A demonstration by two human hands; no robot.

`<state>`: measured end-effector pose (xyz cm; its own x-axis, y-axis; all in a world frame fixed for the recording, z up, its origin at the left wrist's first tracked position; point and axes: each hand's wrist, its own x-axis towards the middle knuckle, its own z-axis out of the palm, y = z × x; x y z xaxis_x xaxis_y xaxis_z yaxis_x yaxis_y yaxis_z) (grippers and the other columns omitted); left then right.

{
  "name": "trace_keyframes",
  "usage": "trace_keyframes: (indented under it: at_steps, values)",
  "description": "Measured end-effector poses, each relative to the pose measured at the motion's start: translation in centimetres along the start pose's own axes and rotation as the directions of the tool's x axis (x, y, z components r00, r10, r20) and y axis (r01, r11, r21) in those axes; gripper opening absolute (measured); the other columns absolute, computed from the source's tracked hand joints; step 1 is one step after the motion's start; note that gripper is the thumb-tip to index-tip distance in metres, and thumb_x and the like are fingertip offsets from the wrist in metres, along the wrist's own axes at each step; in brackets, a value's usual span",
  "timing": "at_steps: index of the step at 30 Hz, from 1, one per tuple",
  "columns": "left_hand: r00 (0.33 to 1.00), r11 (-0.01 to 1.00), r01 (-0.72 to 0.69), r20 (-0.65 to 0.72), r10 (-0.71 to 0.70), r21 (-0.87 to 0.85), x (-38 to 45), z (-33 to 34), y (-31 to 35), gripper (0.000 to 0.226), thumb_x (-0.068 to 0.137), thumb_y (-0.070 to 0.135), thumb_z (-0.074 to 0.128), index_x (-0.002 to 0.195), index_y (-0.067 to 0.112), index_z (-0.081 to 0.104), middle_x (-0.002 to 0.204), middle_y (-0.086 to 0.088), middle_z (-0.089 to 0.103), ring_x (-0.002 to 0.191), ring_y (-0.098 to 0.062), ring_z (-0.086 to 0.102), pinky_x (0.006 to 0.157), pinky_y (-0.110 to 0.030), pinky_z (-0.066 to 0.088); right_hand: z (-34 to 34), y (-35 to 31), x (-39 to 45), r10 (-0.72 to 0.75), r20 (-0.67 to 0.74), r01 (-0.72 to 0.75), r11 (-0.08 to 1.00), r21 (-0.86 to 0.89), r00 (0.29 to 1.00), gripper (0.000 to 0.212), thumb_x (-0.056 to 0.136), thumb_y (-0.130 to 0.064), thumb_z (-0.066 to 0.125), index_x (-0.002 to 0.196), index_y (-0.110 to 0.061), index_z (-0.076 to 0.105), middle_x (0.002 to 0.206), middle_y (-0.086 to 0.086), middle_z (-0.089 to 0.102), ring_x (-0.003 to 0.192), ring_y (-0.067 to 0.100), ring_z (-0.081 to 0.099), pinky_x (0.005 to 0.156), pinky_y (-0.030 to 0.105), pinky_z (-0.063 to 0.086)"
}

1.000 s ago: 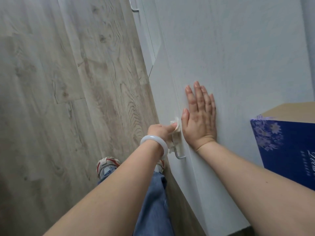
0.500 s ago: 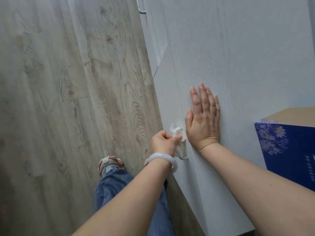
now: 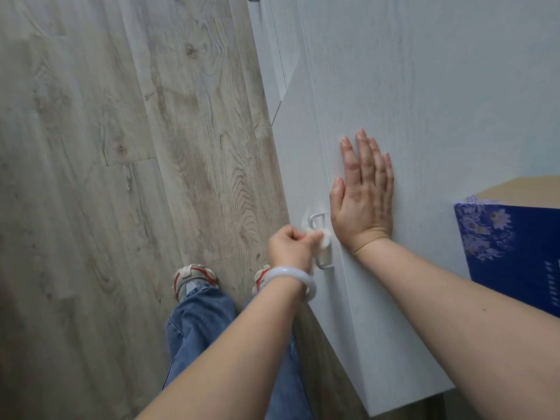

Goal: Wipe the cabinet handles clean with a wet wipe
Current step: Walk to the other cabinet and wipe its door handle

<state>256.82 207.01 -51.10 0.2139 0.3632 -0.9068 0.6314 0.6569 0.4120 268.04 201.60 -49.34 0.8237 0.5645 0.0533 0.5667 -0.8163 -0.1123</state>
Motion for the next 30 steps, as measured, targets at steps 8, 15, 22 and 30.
trace_keyframes:
  at_steps: [8,15,22,30]
  values:
    - [0.995,0.994,0.098,0.008,-0.099,0.053,-2.9,-0.4,-3.6,0.045,0.073,0.015,0.080,0.055,0.018,0.039,0.060,-0.004,0.052,0.053,-0.016,0.043,0.050,-0.023,0.042,0.0,0.0,0.0,0.003,-0.012,-0.003,1.000,0.006,1.000,0.061,0.088,-0.024,0.042,0.148,-0.015,0.033,0.156,0.009,0.026,0.144,0.023,0.021,0.118,0.045,0.014]
    - [0.999,0.998,0.037,-0.037,-0.036,0.050,-1.4,0.6,-1.3,0.044,0.067,0.017,0.077,0.055,0.020,0.035,0.059,-0.001,0.051,0.056,-0.017,0.042,0.055,-0.028,0.043,0.1,0.0,0.0,0.003,-0.024,-0.003,1.000,-0.007,1.000,0.061,0.087,-0.023,0.042,0.147,-0.015,0.034,0.155,0.009,0.027,0.143,0.023,0.023,0.118,0.045,0.016]
    - [0.986,0.982,0.159,-0.061,-0.153,0.106,-2.8,0.6,-2.9,0.034,0.073,0.022,0.078,0.096,0.020,0.053,0.092,-0.001,0.065,0.078,-0.019,0.062,0.058,-0.024,0.040,0.1,0.0,0.0,0.001,-0.021,-0.001,1.000,-0.003,1.000,0.061,0.087,-0.024,0.041,0.148,-0.016,0.033,0.156,0.009,0.027,0.144,0.023,0.022,0.118,0.044,0.014]
    - [0.961,0.926,0.188,0.133,-0.242,0.329,-0.2,0.0,-0.4,0.028,0.075,0.003,0.076,0.063,0.013,0.053,0.072,-0.008,0.063,0.067,-0.023,0.061,0.073,-0.030,0.056,0.1,0.0,0.0,0.003,-0.024,-0.003,1.000,0.000,1.000,0.061,0.088,-0.024,0.041,0.148,-0.015,0.033,0.156,0.009,0.027,0.144,0.023,0.022,0.118,0.044,0.015]
